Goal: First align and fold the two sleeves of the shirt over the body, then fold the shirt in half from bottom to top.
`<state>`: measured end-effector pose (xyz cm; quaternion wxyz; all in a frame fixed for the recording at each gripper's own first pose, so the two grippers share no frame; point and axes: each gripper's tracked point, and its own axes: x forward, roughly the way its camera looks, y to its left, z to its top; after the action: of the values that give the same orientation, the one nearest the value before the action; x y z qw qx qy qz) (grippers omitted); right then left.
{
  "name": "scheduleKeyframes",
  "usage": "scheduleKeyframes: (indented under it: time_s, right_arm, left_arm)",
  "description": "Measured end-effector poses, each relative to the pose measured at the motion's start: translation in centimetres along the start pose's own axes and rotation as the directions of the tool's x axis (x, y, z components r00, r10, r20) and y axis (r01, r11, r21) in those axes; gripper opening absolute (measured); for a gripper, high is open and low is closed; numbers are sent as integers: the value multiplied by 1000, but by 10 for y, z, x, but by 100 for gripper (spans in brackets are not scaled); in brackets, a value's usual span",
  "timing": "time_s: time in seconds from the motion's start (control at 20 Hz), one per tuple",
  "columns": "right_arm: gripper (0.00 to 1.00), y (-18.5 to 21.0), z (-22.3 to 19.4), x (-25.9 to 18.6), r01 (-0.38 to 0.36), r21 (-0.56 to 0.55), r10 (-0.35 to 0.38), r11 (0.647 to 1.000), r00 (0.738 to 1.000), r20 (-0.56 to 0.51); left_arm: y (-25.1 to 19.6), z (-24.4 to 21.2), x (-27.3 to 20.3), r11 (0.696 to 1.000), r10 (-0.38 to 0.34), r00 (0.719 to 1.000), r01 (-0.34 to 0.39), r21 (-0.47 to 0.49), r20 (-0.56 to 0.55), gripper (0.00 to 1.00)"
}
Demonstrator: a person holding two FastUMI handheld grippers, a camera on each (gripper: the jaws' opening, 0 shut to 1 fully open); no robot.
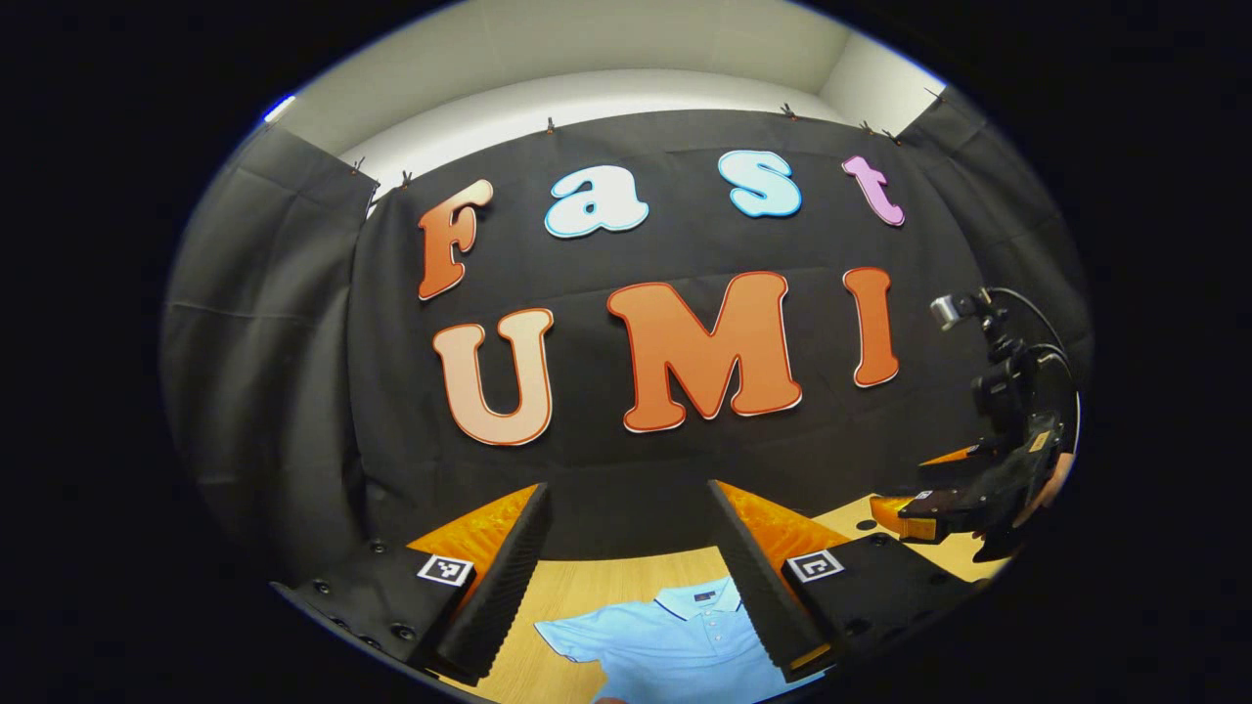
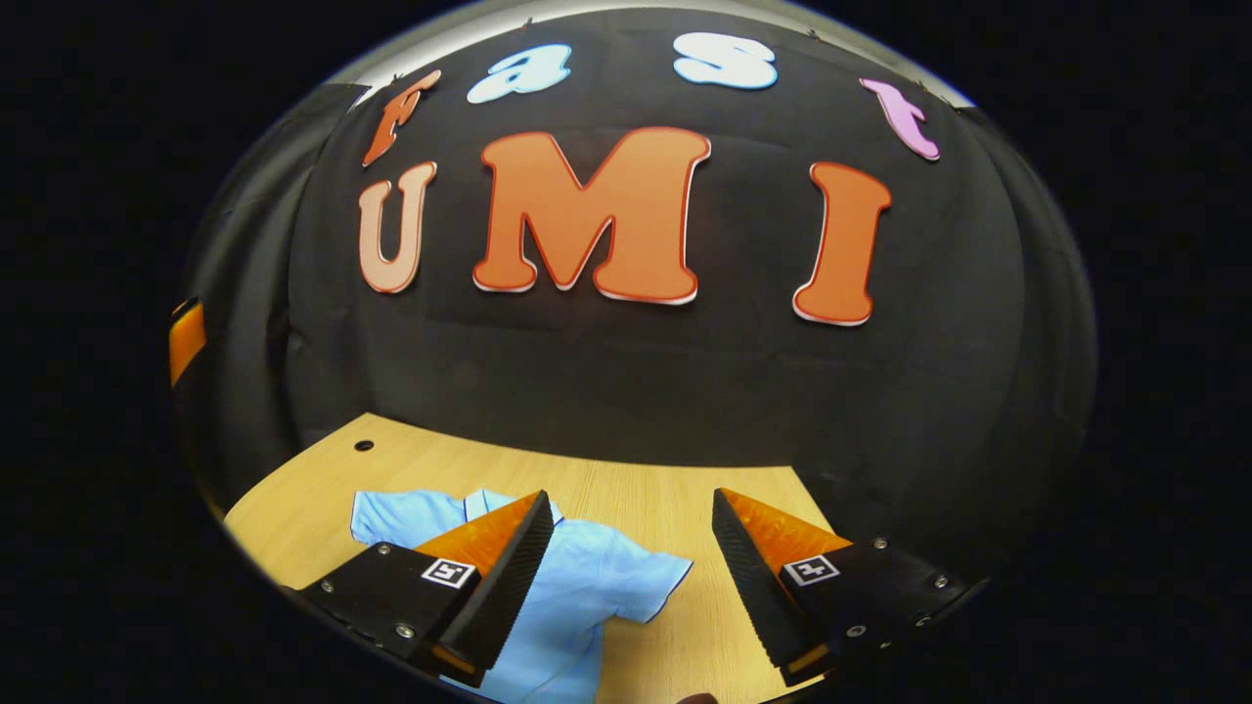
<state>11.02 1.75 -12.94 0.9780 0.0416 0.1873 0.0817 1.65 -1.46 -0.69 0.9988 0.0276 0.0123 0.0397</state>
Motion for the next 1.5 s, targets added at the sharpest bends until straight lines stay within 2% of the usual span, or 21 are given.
scheduleKeyframes:
  time_s: [0.2, 0.35, 0.65, 0.7, 0.75, 0.9, 1.1, 1.3, 1.5]
  right_arm:
    - [99, -12, -28, 39, 5, -9, -6, 1000, 994, -110]
    - [98, -17, -54, 67, 5, -5, -6, 1000, 980, -199]
    - [98, -18, -101, 107, 2, 38, 12, 999, 935, -356]
    - [96, -19, -111, 115, 7, 44, 10, 999, 926, -378]
    - [98, -23, -120, 123, 14, 47, 6, 999, 915, -403]
    - [98, -28, -148, 140, 26, 69, 11, 997, 875, -484]
    - [99, -31, -185, 153, 36, 82, 20, 996, 799, -600]
    - [96, -34, -210, 165, 62, 104, 25, 993, 737, -675]
    - [88, -32, -232, 171, 78, 101, 22, 992, 678, -735]
  left_arm:
    - [-7, -17, 8, 1000, 10, 999, -9, 20, -44, 100]
    - [-8, -29, 15, 1000, 25, 997, -24, 16, -78, 100]
    - [1, -29, 33, 997, 69, 995, -67, 26, -72, 100]
    - [2, -27, 36, 997, 75, 994, -74, 23, -76, 100]
    - [0, -28, 36, 997, 78, 994, -77, 20, -75, 100]
    - [-2, -26, 41, 995, 93, 992, -91, 31, -80, 100]
    - [-3, -30, 45, 993, 112, 988, -108, 38, -104, 100]
    - [-3, -29, 42, 989, 142, 982, -135, 66, -121, 100]
    - [-3, -30, 39, 983, 173, 976, -162, 84, -135, 100]
